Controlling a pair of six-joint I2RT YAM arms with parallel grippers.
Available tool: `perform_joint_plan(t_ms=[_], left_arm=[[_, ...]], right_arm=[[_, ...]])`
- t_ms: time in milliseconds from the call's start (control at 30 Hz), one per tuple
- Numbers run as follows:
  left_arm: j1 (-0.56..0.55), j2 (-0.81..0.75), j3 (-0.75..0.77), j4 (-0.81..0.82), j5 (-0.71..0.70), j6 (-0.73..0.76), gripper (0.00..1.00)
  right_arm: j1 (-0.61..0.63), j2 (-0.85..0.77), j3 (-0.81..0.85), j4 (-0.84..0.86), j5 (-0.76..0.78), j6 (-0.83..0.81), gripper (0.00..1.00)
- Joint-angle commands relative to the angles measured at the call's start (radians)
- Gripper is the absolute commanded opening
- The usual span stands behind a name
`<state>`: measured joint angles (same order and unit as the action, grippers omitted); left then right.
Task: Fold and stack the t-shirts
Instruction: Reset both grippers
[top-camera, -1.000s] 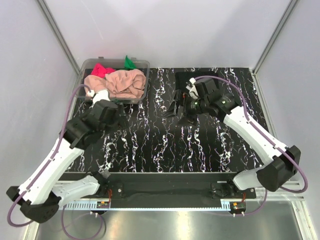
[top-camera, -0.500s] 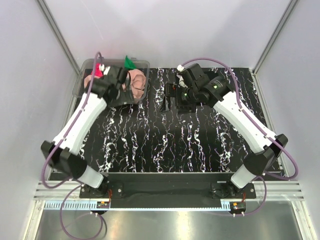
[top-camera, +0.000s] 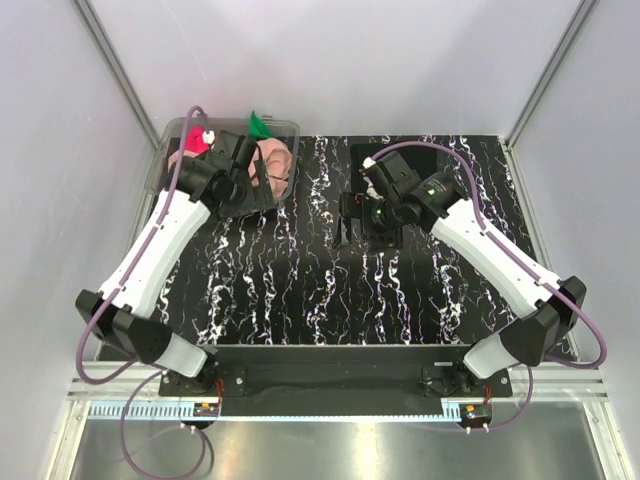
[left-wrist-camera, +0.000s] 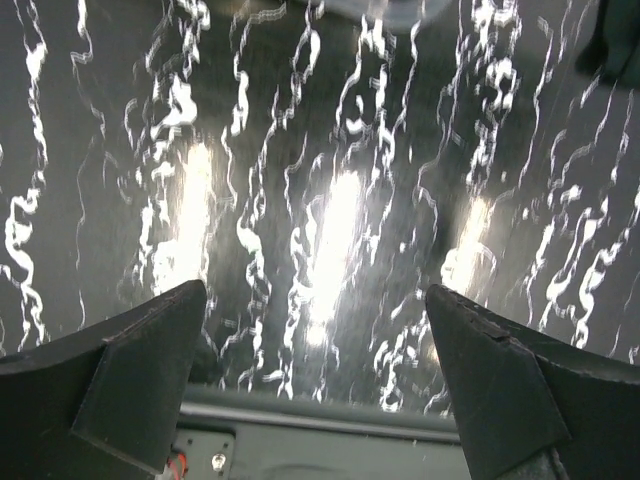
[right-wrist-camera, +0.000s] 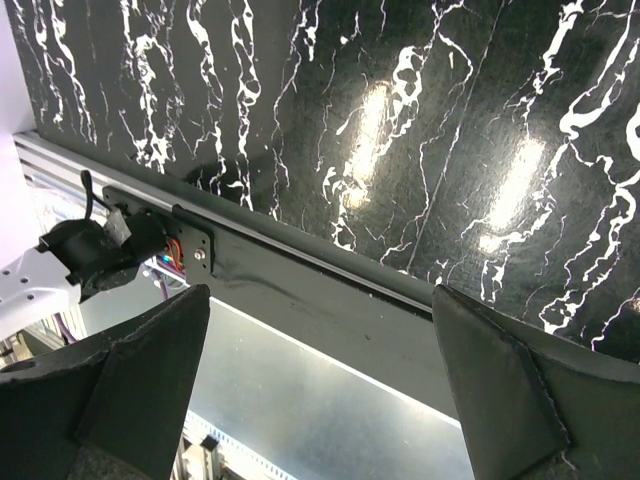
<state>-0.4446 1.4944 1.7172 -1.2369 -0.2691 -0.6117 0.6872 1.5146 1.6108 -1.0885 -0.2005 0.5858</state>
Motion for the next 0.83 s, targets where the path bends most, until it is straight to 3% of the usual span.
perform_joint_plan(t_ms=[0, 233, 800], left_arm=[[-0.032, -0.1, -0.054, -0.013, -0.01, -0.049, 0.99], [-0.121, -0.21, -0.165, -0.021, -0.03, -0.088, 0.99], [-0.152, -0.246, -0.214, -0.021, -0.038, -0.079, 0.99]], right_arm=[[-0.002, -0.077, -0.011, 0.041, 0.039, 0.02, 1.0], [-0.002, -0.168, -0.112, 0.058, 0.07, 0.066, 1.0], [-0.002, -0.277, -0.235, 0.087, 0.089, 0.124, 1.0]])
